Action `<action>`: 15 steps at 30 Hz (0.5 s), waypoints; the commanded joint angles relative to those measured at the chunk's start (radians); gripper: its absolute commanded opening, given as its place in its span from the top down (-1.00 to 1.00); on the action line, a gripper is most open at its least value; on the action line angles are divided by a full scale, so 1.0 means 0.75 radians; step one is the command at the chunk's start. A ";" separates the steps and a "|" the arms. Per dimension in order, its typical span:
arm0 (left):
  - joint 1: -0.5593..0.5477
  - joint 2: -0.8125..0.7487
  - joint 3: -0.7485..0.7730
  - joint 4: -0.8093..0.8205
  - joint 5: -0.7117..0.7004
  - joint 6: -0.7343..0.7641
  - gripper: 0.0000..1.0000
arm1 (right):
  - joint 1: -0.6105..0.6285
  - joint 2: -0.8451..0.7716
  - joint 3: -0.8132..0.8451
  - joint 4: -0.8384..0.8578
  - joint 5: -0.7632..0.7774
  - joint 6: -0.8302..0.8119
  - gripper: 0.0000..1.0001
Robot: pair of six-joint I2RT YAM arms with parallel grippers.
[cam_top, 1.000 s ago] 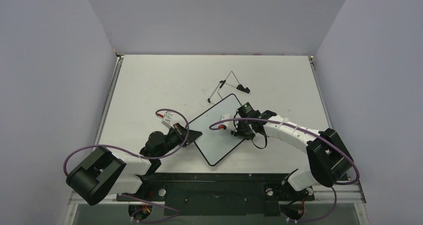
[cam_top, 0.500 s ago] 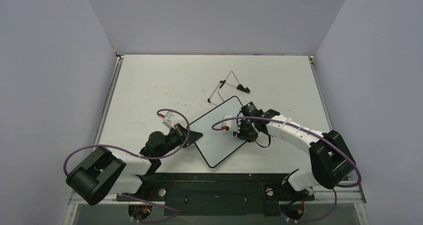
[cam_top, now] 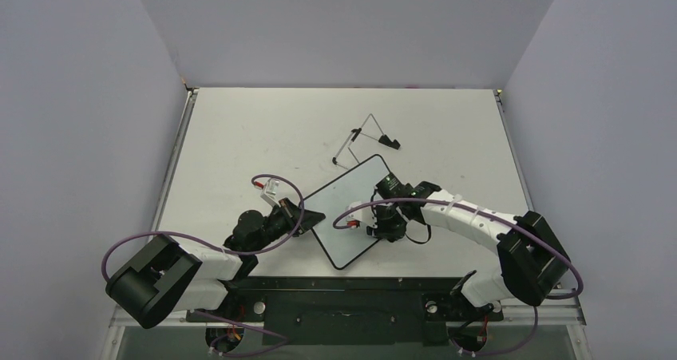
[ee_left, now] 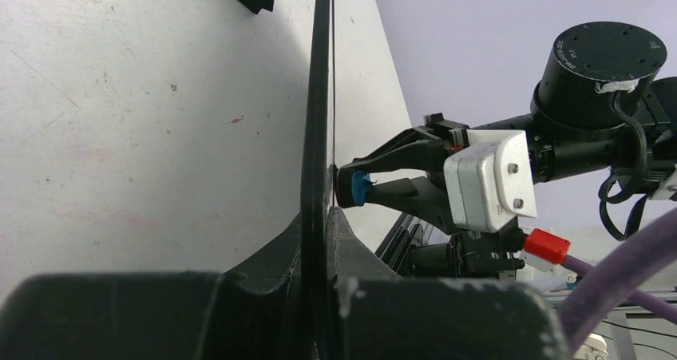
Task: Erase the whiteboard
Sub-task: Erase the whiteboard at the center of the board.
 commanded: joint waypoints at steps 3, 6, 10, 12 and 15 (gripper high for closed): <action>-0.002 -0.041 0.049 0.216 0.030 -0.029 1.00 | -0.096 -0.023 0.007 0.068 0.051 0.031 1.00; -0.002 -0.040 0.048 0.216 0.034 -0.028 1.00 | -0.182 0.000 -0.001 0.099 0.145 0.056 1.00; -0.002 -0.046 0.047 0.216 0.037 -0.030 1.00 | -0.237 0.009 -0.017 0.118 0.181 0.050 1.00; -0.002 -0.049 0.046 0.215 0.035 -0.028 1.00 | -0.244 0.010 -0.020 0.114 0.165 0.047 1.00; -0.002 -0.050 0.044 0.220 0.036 -0.027 1.00 | -0.246 0.011 -0.009 0.106 0.125 0.058 1.00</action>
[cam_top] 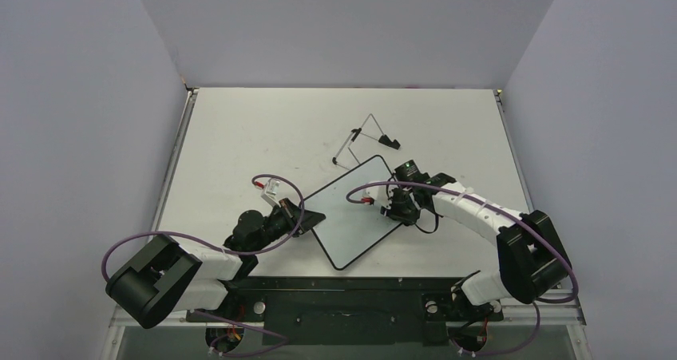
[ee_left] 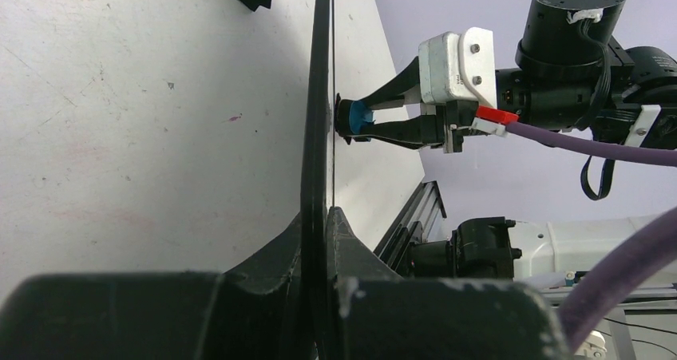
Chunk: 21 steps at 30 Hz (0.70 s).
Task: Erase the whiteboard
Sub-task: Erase the whiteboard at the center of the board.
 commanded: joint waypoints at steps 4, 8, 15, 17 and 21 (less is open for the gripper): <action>-0.002 -0.061 0.044 0.209 0.026 -0.019 1.00 | -0.054 -0.009 0.049 0.030 -0.073 0.082 1.00; -0.002 -0.094 0.045 0.165 0.025 -0.008 1.00 | -0.135 -0.053 0.070 0.030 -0.175 0.125 1.00; -0.001 -0.102 0.046 0.156 0.025 -0.006 1.00 | -0.096 -0.002 0.050 -0.012 -0.184 0.089 1.00; -0.002 -0.104 0.047 0.158 0.025 -0.008 1.00 | -0.019 -0.002 0.032 -0.038 -0.190 0.043 1.00; -0.002 -0.110 0.046 0.154 0.021 -0.008 1.00 | 0.162 -0.042 0.000 -0.099 -0.197 -0.053 1.00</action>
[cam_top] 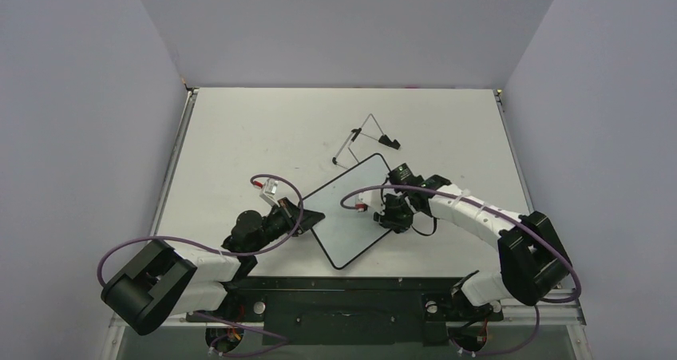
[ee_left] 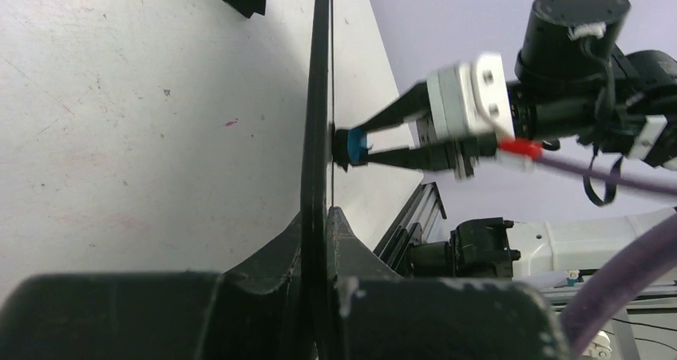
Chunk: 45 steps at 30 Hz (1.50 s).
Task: Erase the whiteboard
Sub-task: Erase the whiteboard at the center of the board.
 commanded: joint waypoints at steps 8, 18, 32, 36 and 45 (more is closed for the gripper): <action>-0.002 -0.060 0.045 0.171 0.017 -0.007 1.00 | 0.088 0.026 -0.009 0.034 0.221 0.021 1.00; -0.002 -0.044 0.050 0.181 0.025 -0.008 1.00 | 0.079 0.046 -0.012 0.043 0.265 0.046 1.00; -0.002 -0.033 0.061 0.176 0.026 -0.008 1.00 | 0.181 0.079 0.026 0.003 0.224 0.042 1.00; -0.001 -0.035 0.054 0.177 0.025 -0.003 1.00 | 0.133 0.094 -0.011 0.039 0.418 0.048 1.00; -0.002 -0.035 0.053 0.182 0.033 -0.006 1.00 | 0.160 0.062 0.028 -0.003 0.263 0.033 1.00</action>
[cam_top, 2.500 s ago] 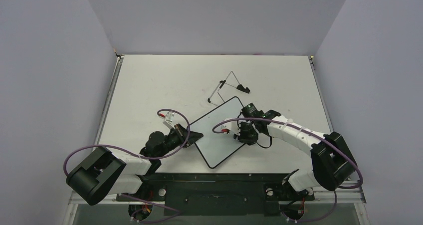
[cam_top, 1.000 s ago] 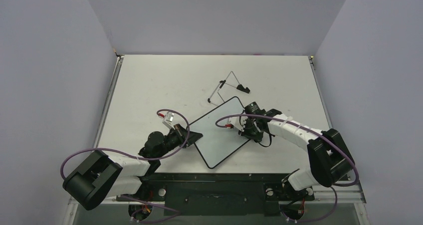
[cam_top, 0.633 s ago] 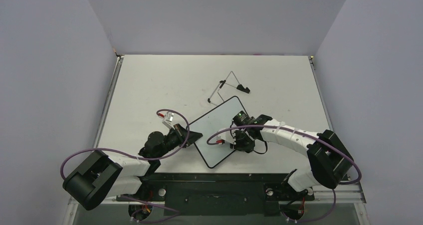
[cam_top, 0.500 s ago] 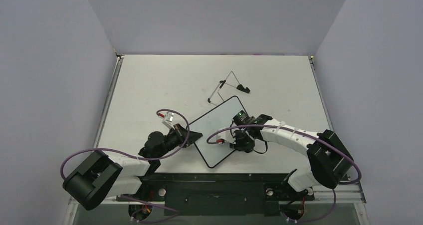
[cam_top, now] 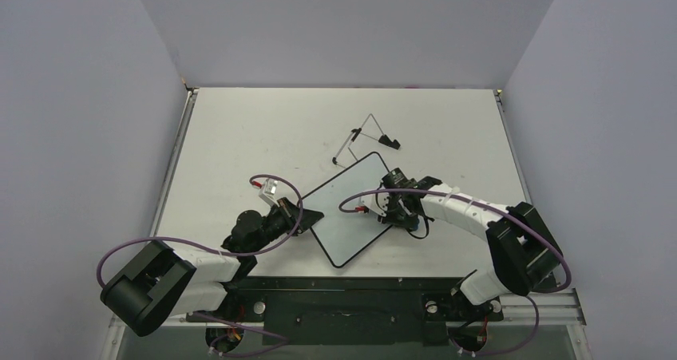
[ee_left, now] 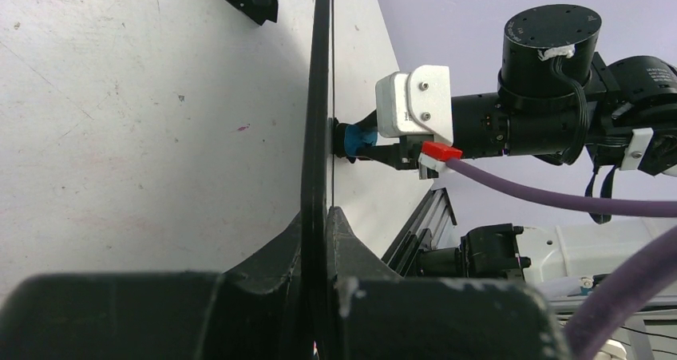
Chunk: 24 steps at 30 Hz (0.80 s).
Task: Erase the whiteboard
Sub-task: Erase the whiteboard at the center of the board.
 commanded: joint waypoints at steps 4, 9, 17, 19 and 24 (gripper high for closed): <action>-0.002 -0.008 0.062 0.213 0.066 -0.037 1.00 | 0.161 -0.084 0.054 -0.018 -0.246 -0.082 1.00; -0.003 0.029 0.073 0.238 0.075 -0.050 1.00 | 0.246 -0.043 0.133 -0.028 -0.328 -0.080 1.00; -0.005 0.036 0.077 0.229 0.077 -0.051 1.00 | 0.106 0.043 0.180 0.138 -0.019 0.124 1.00; -0.005 0.042 0.078 0.230 0.078 -0.049 1.00 | 0.040 0.040 0.159 0.144 0.017 0.126 1.00; -0.005 0.071 0.078 0.268 0.086 -0.054 1.00 | 0.114 -0.015 0.072 0.043 -0.193 0.001 1.00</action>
